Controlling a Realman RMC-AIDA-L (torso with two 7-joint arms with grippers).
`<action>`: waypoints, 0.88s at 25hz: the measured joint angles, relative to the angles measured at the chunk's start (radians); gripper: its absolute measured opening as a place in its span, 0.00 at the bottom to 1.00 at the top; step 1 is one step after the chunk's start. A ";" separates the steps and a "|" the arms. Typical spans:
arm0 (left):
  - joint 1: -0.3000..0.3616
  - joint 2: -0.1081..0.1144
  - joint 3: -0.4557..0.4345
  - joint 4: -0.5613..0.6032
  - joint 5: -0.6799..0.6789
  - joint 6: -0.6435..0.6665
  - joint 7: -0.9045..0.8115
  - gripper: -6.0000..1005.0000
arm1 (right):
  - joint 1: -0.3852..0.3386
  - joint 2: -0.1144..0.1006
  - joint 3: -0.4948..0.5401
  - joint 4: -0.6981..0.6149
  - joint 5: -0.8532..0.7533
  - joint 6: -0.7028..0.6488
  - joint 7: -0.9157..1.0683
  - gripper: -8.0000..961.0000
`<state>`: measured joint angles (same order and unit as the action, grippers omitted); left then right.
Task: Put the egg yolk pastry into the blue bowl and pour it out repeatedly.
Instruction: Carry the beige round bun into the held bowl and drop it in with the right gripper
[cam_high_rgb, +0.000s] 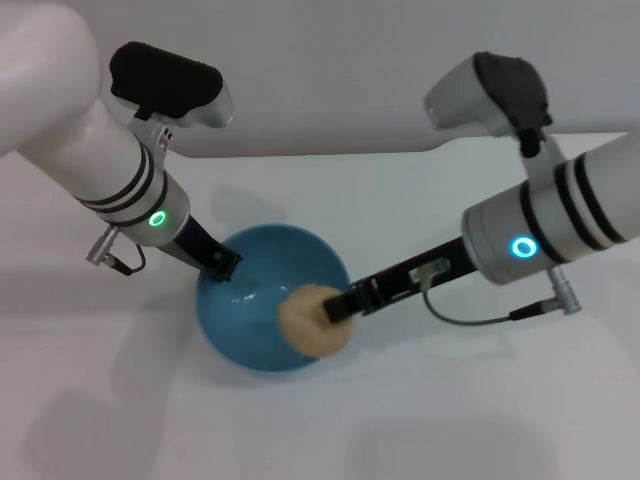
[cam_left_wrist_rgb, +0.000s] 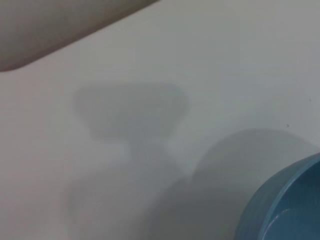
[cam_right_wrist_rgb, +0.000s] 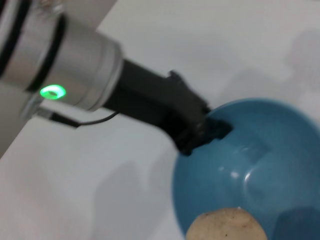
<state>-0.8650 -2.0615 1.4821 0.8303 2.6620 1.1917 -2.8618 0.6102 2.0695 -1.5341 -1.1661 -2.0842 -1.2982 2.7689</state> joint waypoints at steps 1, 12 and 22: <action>-0.001 -0.001 0.000 0.001 0.000 0.007 0.001 0.01 | -0.001 0.000 0.012 0.003 -0.002 0.005 0.000 0.03; -0.003 -0.007 0.003 0.023 -0.012 0.071 0.004 0.01 | 0.018 -0.001 0.058 0.062 0.000 0.058 -0.055 0.02; 0.013 -0.005 0.066 0.083 -0.072 0.104 0.005 0.02 | 0.047 0.002 0.062 0.192 0.170 0.087 -0.265 0.11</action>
<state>-0.8524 -2.0663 1.5480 0.9132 2.5896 1.2952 -2.8563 0.6570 2.0715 -1.4720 -0.9741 -1.9138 -1.2109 2.5034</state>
